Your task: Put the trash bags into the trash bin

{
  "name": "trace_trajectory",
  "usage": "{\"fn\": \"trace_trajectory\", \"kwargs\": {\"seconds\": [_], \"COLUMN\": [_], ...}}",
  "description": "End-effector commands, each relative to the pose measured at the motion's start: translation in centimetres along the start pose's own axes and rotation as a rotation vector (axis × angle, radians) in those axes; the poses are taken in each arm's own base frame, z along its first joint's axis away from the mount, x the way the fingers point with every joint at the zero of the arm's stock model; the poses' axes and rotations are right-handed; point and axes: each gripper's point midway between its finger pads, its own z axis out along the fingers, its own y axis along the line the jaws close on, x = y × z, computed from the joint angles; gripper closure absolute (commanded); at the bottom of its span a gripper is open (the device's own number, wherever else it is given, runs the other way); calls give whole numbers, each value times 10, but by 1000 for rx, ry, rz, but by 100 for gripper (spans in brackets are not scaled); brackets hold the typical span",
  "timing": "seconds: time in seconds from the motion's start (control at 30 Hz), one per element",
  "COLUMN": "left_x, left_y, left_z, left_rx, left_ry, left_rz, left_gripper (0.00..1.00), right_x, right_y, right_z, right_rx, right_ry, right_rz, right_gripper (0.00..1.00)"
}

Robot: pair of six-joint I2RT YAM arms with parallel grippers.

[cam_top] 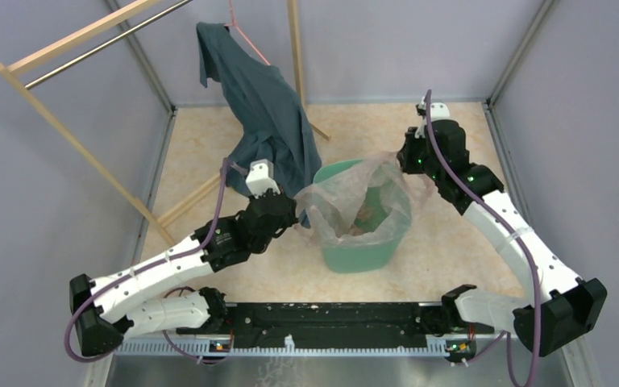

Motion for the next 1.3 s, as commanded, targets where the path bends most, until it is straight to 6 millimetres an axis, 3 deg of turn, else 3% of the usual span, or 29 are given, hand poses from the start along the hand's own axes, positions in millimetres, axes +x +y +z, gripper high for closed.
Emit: {"fn": "trace_trajectory", "kwargs": {"seconds": [0.0, 0.17, 0.37, 0.53, 0.73, 1.03, 1.27], "left_x": [-66, -89, -83, -53, -3, 24, 16], "left_y": [-34, -43, -15, 1, 21, 1, -28], "left_z": [-16, -4, 35, 49, 37, 24, 19], "left_rx": [93, 50, -52, -74, -35, 123, 209], "left_ry": [-155, -218, -193, -100, 35, 156, 201], "left_rz": [13, 65, 51, 45, -33, -94, -100], "left_gripper": [100, 100, 100, 100, 100, 100, 100], "right_x": [-6, 8, 8, 2, -11, 12, 54], "right_y": [-16, -13, -7, -3, 4, -6, -22], "right_z": [-6, -8, -7, 0, 0, 14, 17], "right_rx": [28, -12, -42, -48, -76, -28, 11], "right_ry": [-41, -31, -27, -22, -32, 31, 98], "right_rz": [52, 72, 83, 83, 73, 63, 74], "right_gripper": [92, 86, 86, 86, 85, 84, 87]}}
